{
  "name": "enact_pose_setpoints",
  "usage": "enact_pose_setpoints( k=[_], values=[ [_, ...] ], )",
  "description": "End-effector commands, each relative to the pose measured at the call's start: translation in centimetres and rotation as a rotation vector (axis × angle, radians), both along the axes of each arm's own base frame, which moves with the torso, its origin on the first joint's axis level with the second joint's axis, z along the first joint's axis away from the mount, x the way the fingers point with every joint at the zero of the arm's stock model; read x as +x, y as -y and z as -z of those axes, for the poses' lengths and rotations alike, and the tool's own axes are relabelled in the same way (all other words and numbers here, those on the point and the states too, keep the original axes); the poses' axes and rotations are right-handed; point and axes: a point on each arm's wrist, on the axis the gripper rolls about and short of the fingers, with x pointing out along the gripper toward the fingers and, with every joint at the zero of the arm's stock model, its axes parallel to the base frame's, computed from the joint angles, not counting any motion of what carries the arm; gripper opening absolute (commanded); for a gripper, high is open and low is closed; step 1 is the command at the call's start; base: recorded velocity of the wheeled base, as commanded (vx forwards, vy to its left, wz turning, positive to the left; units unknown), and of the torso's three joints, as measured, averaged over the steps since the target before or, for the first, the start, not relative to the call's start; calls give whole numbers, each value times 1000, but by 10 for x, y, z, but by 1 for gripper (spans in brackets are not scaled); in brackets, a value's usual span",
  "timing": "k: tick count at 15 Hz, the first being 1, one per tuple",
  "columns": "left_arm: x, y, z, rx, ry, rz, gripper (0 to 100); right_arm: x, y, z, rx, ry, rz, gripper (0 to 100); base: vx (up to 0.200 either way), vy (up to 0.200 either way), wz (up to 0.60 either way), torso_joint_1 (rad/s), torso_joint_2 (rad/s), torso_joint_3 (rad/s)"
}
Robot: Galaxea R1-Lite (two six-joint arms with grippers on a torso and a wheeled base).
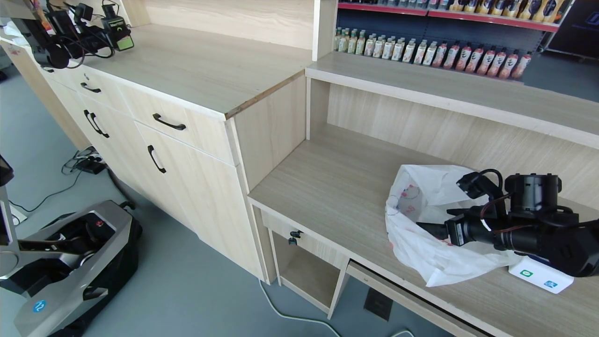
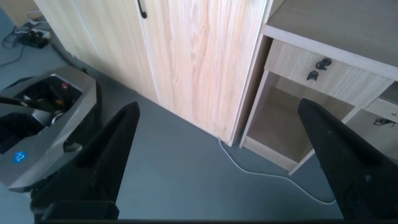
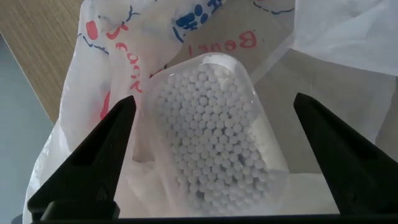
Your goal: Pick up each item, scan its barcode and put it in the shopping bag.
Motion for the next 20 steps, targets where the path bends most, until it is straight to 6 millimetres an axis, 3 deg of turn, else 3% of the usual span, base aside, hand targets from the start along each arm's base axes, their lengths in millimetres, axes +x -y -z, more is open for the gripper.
enact_pose_setpoints(
  k=[1,5,8,11,16,20],
  values=[
    [0,0,0,1,0,1,100,1,-1,-25,-48,128,-26,100,0,0,0,0,0,0],
    [0,0,0,1,0,0,100,-13,12,-81,-179,446,45,100,0,0,0,0,0,0],
    [0,0,0,1,0,0,100,-32,33,-109,-263,551,115,100,0,0,-400,2,2,2],
    [0,0,0,1,0,3,100,-44,39,-128,-283,615,153,100,0,0,-600,1,2,4],
    [0,0,0,1,0,0,100,-56,59,-133,-348,562,427,100,0,0,-600,-21,66,45],
    [0,0,0,1,2,0,100,-68,81,-126,-357,487,520,100,0,0,-600,-35,110,74]
  ],
)
